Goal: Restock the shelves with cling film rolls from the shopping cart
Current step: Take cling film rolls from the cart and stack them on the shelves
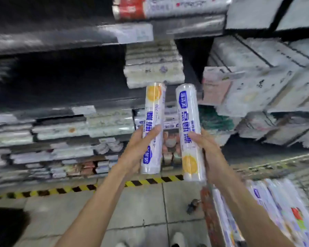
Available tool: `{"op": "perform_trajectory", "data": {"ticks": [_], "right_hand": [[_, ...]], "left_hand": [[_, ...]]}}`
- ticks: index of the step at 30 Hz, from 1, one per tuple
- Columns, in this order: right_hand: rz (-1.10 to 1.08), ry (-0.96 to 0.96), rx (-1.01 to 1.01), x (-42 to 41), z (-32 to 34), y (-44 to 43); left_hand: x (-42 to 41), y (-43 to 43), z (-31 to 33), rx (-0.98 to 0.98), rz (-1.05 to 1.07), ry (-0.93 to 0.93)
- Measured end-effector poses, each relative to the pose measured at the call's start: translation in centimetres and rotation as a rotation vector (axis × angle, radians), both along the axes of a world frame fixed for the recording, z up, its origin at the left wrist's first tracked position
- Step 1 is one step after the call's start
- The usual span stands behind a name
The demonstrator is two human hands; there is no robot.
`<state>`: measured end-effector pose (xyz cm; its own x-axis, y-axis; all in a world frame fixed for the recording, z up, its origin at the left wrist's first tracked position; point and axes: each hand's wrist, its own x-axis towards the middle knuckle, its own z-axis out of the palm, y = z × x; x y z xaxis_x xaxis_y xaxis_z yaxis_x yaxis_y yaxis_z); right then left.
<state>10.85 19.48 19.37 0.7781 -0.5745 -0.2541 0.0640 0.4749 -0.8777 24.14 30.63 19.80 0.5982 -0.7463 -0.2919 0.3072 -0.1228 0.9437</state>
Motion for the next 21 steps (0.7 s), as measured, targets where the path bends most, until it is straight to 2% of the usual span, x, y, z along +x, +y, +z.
{"op": "perform_trajectory", "data": {"ticks": [5,10,15,21], "right_hand": [[0.194,0.02,-0.107,10.0,2.7,8.9],[0.315,-0.063,-0.095,19.4,4.4,19.2],[0.395,-0.125,-0.111,27.0,5.6,27.2],[0.435,-0.157,-0.145,36.2,7.0,32.7]], "left_hand": [[6.8,11.7,2.3,0.0,0.214,-0.134],[14.4,23.5,4.0,0.031,0.384,-0.22],[20.9,32.4,5.1,0.068,0.462,-0.274],[29.6,38.4,5.9,0.077,0.495,-0.33]]}}
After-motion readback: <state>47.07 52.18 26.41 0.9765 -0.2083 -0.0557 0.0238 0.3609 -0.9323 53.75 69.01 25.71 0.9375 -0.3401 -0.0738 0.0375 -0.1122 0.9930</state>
